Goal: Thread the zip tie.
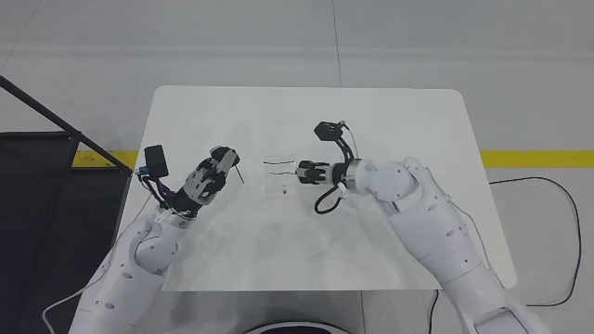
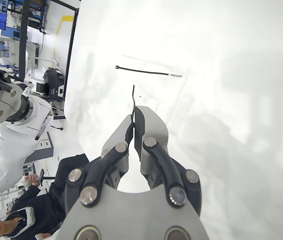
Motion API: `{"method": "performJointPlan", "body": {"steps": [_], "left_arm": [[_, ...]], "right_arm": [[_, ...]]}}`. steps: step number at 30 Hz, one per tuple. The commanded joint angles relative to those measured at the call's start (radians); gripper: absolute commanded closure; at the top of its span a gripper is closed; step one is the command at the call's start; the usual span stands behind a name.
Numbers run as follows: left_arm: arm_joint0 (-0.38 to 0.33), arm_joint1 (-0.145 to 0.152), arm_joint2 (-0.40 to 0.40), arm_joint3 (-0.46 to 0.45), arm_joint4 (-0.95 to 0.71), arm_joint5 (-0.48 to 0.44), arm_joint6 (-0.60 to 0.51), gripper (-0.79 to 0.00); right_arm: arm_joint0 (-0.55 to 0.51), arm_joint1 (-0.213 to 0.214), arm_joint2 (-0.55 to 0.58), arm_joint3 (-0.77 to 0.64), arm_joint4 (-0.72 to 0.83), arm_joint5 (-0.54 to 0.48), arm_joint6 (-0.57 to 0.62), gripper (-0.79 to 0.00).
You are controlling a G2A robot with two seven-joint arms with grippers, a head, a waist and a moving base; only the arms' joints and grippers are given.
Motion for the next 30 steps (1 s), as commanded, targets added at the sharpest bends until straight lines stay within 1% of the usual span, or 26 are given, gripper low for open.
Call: {"method": "performJointPlan", "body": {"steps": [1,4,7,14,19,21,24,30], "left_arm": [[0.000,0.000,0.000,0.000,0.000,0.000,0.000,0.000],[0.009,-0.002,-0.004,-0.021,0.003,0.035,-0.006,0.000],[0.018,-0.005,-0.010,-0.033,0.026,0.057,0.013,0.000],[0.029,-0.017,0.005,-0.034,0.149,0.119,0.111,0.000],[0.023,-0.027,0.033,-0.015,0.252,0.182,0.180,0.000],[0.020,-0.032,0.045,-0.007,0.286,0.207,0.205,0.000],[0.020,-0.032,0.047,-0.005,0.291,0.211,0.208,0.000],[0.020,-0.032,0.047,-0.005,0.291,0.211,0.208,0.000]], "right_arm": [[-0.020,0.005,0.016,-0.029,0.007,-0.003,-0.004,0.000],[-0.056,0.014,0.046,-0.078,0.026,-0.008,-0.009,0.000],[-0.100,0.024,0.081,-0.132,0.047,-0.013,-0.018,0.000],[-0.235,0.050,0.171,-0.282,0.111,-0.054,-0.032,0.000],[-0.313,0.064,0.229,-0.350,0.191,-0.079,-0.010,0.000],[-0.332,0.068,0.246,-0.359,0.243,-0.084,0.010,0.000],[-0.344,0.073,0.267,-0.360,0.295,-0.079,0.037,0.000],[-0.344,0.073,0.267,-0.360,0.295,-0.079,0.037,0.000]]}}
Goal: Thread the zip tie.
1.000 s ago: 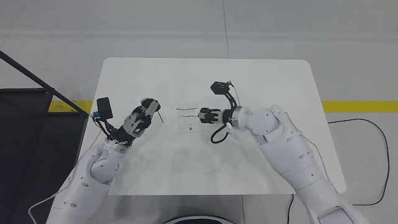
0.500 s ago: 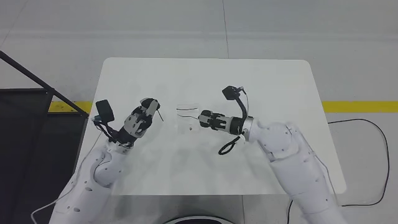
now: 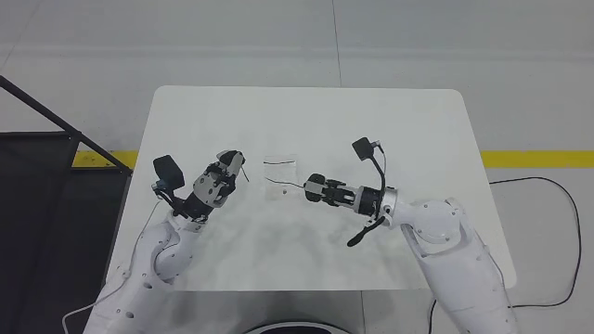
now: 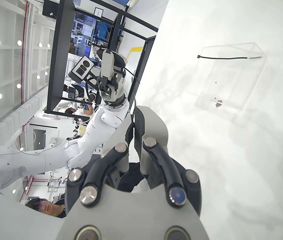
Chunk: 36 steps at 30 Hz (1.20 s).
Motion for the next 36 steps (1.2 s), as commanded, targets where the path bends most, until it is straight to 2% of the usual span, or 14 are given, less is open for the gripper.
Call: {"method": "performJointPlan", "body": {"steps": [1,9,12,16,19,24,27,30,36], "left_arm": [[0.000,0.000,0.000,0.000,0.000,0.000,0.000,0.000],[0.000,0.000,0.000,0.000,0.000,0.000,0.000,0.000],[0.002,-0.004,0.009,-0.016,-0.001,0.026,-0.018,0.000],[-0.001,-0.010,0.026,-0.015,0.063,0.034,0.059,0.000],[-0.008,-0.015,0.044,0.001,0.121,0.044,0.128,0.000],[-0.033,-0.026,0.082,0.041,0.222,0.088,0.240,0.000],[-0.048,-0.033,0.105,0.068,0.317,0.149,0.337,0.000],[-0.056,-0.040,0.127,0.099,0.393,0.228,0.420,0.000],[-0.056,-0.040,0.127,0.099,0.393,0.228,0.420,0.000]], "right_arm": [[0.000,0.000,0.000,0.000,0.000,0.000,0.000,0.000],[-0.007,-0.001,-0.007,-0.009,0.004,0.003,-0.010,0.000],[-0.008,-0.002,-0.014,-0.014,0.061,0.008,-0.001,0.000],[-0.003,-0.003,-0.005,0.003,0.204,0.016,0.041,0.000],[0.009,-0.001,0.011,0.031,0.338,0.045,0.116,0.000],[0.049,0.000,0.022,0.100,0.511,0.137,0.227,0.000],[0.077,-0.002,0.016,0.141,0.575,0.174,0.258,0.000],[0.095,-0.002,0.011,0.165,0.574,0.186,0.253,0.000],[0.095,-0.002,0.011,0.165,0.574,0.186,0.253,0.000]]}}
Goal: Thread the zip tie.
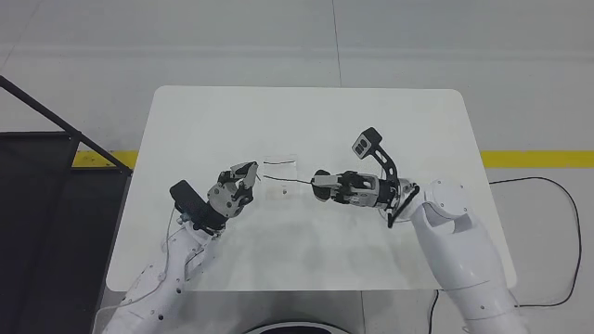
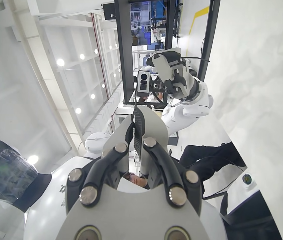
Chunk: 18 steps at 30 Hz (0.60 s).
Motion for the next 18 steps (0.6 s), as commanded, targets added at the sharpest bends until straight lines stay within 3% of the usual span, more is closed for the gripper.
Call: {"method": "performJointPlan", "body": {"steps": [1,7,10,18], "left_arm": [[0.000,0.000,0.000,0.000,0.000,0.000,0.000,0.000],[0.000,0.000,0.000,0.000,0.000,0.000,0.000,0.000],[0.006,-0.003,0.000,-0.020,-0.020,0.017,-0.025,0.000],[0.004,-0.018,0.010,-0.002,-0.045,0.072,0.096,0.000]], "right_arm": [[0.000,0.000,0.000,0.000,0.000,0.000,0.000,0.000],[0.000,0.000,0.000,0.000,0.000,0.000,0.000,0.000],[-0.009,-0.005,-0.025,-0.010,0.016,0.034,-0.055,0.000],[0.072,-0.031,-0.082,0.111,0.190,0.122,-0.097,0.000]]}}
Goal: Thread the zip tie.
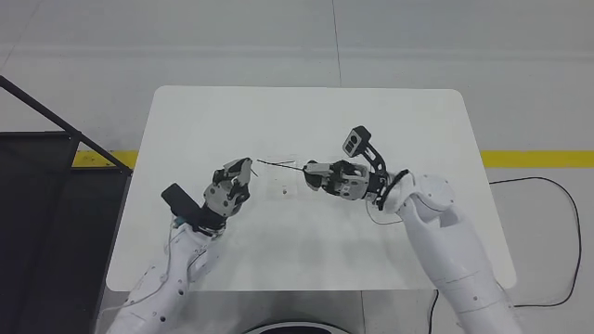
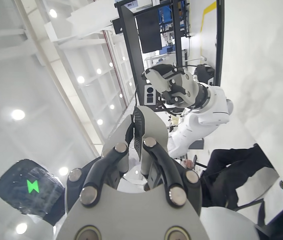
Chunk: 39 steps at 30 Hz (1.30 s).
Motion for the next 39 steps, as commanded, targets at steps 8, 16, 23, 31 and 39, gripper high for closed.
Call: {"method": "performJointPlan", "body": {"steps": [8,16,23,31,39], "left_arm": [[-0.026,-0.014,0.022,0.048,0.012,0.018,0.031,0.000],[-0.047,-0.028,0.042,0.062,0.006,0.036,0.025,0.000],[-0.055,-0.034,0.047,0.070,0.009,0.045,0.022,0.000],[-0.055,-0.034,0.047,0.070,0.009,0.045,0.022,0.000],[-0.055,-0.034,0.047,0.070,0.009,0.045,0.022,0.000]], "right_arm": [[0.050,-0.015,-0.047,0.096,0.037,-0.005,0.015,0.000],[0.055,-0.018,-0.058,0.135,0.032,-0.049,0.048,0.000],[0.053,-0.018,-0.053,0.144,0.041,-0.074,0.057,0.000],[0.049,-0.019,-0.054,0.139,0.047,-0.086,0.060,0.000],[0.055,-0.024,-0.064,0.138,0.055,-0.081,0.042,0.000]]}}
